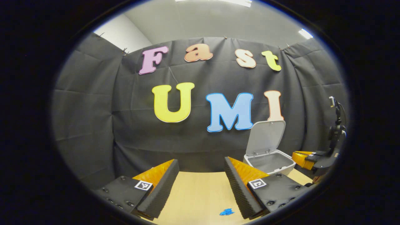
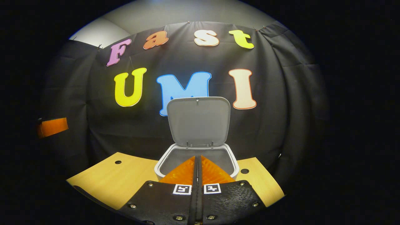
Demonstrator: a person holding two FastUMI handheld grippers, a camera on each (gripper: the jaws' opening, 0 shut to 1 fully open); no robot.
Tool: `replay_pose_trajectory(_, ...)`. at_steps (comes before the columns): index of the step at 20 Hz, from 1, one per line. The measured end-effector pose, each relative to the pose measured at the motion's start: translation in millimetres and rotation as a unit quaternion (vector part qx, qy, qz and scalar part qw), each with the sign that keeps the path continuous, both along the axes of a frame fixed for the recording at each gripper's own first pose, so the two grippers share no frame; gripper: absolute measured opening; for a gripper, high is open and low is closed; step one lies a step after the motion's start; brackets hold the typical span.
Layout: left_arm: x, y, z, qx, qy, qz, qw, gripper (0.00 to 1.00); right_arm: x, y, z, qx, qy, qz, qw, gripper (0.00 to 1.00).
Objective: Press the lid of the desktop garbage bin to open it, pick up the crumpled paper on the desktop and throw it into the bin, then pick up the pop can on the desktop and drop it into the bin, and finally close the garbage bin lid.
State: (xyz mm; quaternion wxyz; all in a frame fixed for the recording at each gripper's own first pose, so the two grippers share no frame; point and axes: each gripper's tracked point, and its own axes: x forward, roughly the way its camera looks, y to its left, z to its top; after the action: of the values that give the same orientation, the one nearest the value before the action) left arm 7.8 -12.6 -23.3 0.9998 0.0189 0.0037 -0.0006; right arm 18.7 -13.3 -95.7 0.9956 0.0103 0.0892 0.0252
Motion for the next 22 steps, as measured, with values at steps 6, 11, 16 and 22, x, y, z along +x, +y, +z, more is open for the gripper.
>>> replay_pose_trajectory(6, 3, -10, -3, 0.002, 0.003, -0.009, 1.0, 0.96, -19, -6, -24, 0.001, 0.024, -0.006, 1.0, 0.0)
replay_pose_trajectory(11, 2, -16, -10, 0.003, 0.009, -0.016, 1.0, 0.96, -30, -3, -35, 0.011, 0.038, 0.006, 0.999, 0.04)
replay_pose_trajectory(16, 6, -27, -27, 0.0, 0.019, -0.029, 0.999, 0.96, -36, -1, -32, 0.003, 0.038, 0.011, 0.999, 0.69)
replay_pose_trajectory(22, 20, -50, -77, 0.002, 0.055, -0.064, 0.996, 0.96, -39, -5, -17, -0.001, 0.023, 0.004, 1.0, 0.83)
